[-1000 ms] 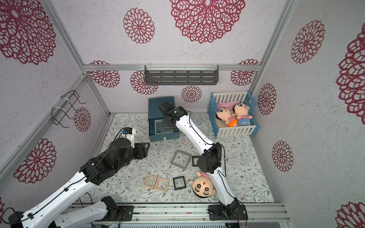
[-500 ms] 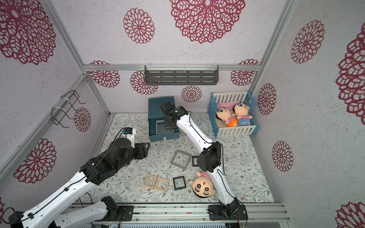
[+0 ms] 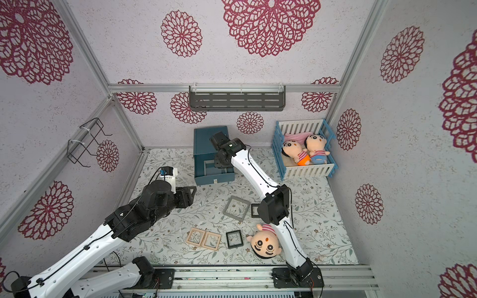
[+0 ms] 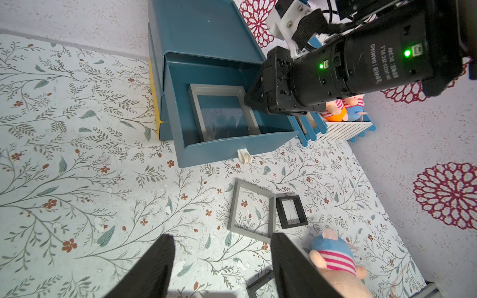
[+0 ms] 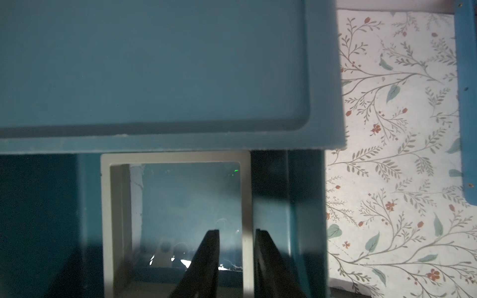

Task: Place the brooch boxes into the drawer by color
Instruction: Place the brooch box in the drawer, then pick up the brooch box from the center of the board.

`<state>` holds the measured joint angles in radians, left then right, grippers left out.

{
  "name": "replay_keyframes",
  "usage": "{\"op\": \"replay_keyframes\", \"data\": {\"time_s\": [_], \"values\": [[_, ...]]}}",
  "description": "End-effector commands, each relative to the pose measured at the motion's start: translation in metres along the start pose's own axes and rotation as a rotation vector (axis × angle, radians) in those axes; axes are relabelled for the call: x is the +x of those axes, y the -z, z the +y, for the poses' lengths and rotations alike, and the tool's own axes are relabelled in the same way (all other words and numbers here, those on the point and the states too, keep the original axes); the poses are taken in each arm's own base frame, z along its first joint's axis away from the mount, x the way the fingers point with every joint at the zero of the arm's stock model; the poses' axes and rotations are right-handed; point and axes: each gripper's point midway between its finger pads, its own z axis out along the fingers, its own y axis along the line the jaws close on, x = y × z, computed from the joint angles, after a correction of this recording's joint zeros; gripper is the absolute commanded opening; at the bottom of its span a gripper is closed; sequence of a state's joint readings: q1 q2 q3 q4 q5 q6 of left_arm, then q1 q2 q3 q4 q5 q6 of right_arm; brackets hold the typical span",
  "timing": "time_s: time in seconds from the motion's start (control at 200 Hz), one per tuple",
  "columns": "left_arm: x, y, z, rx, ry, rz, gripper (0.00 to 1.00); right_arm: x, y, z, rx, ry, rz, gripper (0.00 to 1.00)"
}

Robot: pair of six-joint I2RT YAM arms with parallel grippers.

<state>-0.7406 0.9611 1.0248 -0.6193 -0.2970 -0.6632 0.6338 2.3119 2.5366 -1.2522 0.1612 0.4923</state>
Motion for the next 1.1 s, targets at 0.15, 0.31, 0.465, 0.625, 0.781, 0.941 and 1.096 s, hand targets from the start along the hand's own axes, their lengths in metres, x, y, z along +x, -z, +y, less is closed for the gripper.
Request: {"op": "replay_keyframes", "data": {"time_s": [0.15, 0.31, 0.465, 0.625, 0.781, 0.941, 1.096], "values": [[0.002, 0.003, -0.001, 0.026, 0.015, 0.003, 0.66, -0.043, 0.063, 0.002, -0.070, -0.092, -0.181, 0.31], [0.004, 0.005, -0.003, 0.048, 0.014, 0.003, 0.66, -0.052, 0.100, -0.005, -0.075, -0.140, -0.263, 0.31], [0.008, 0.007, -0.007, 0.087, 0.003, 0.000, 0.66, -0.046, 0.132, -0.016, -0.086, -0.208, -0.328, 0.31], [0.021, 0.006, -0.009, 0.124, -0.021, 0.011, 0.66, -0.008, 0.148, -0.036, -0.134, -0.312, -0.361, 0.32], [0.038, 0.005, -0.012, 0.168, -0.049, 0.020, 0.65, 0.057, 0.137, -0.062, -0.167, -0.427, -0.324, 0.33], [0.063, 0.002, -0.002, 0.168, -0.076, 0.030, 0.65, 0.129, 0.104, -0.071, -0.146, -0.465, -0.227, 0.33], [0.090, 0.000, 0.007, 0.149, -0.114, 0.069, 0.65, 0.184, 0.062, -0.078, -0.138, -0.496, -0.117, 0.33]]}}
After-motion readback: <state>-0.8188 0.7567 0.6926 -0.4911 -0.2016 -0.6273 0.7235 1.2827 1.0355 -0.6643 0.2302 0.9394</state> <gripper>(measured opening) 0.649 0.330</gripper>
